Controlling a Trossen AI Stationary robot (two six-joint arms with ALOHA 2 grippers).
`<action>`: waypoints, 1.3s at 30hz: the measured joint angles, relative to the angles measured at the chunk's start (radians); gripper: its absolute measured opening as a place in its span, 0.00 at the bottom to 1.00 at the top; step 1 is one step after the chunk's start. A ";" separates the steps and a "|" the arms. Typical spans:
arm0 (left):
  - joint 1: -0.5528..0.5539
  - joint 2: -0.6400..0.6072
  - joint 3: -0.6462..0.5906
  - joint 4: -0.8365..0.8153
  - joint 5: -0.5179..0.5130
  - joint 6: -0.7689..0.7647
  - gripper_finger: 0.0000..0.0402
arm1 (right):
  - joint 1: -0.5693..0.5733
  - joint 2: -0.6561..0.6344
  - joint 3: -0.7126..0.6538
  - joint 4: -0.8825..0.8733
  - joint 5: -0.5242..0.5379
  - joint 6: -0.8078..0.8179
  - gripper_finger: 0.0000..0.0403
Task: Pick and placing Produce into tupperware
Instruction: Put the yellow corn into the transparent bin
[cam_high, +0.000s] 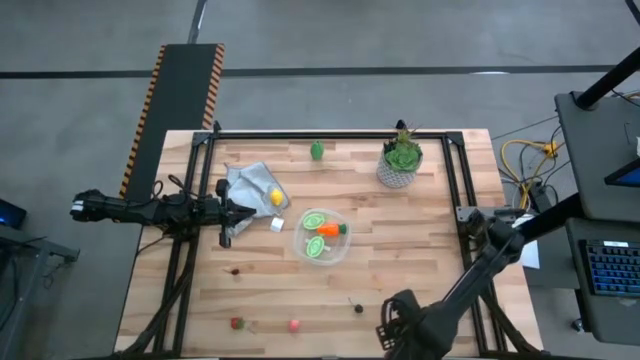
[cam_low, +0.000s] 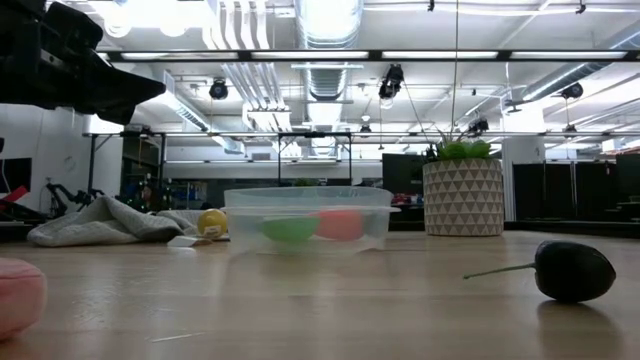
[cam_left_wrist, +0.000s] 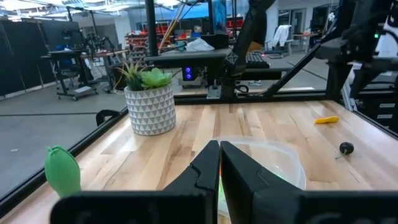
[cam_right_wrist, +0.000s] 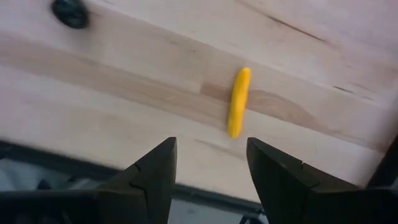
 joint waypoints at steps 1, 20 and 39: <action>0.000 0.000 0.000 0.000 0.000 0.000 0.00 | 0.000 0.011 0.001 -0.012 -0.013 0.008 0.46; 0.000 0.009 0.000 0.000 0.005 -0.008 0.00 | 0.035 0.020 -0.076 -0.010 -0.002 0.050 0.46; 0.000 0.010 0.000 0.000 0.007 -0.008 0.00 | 0.040 -0.082 -0.363 0.354 -0.001 0.041 0.46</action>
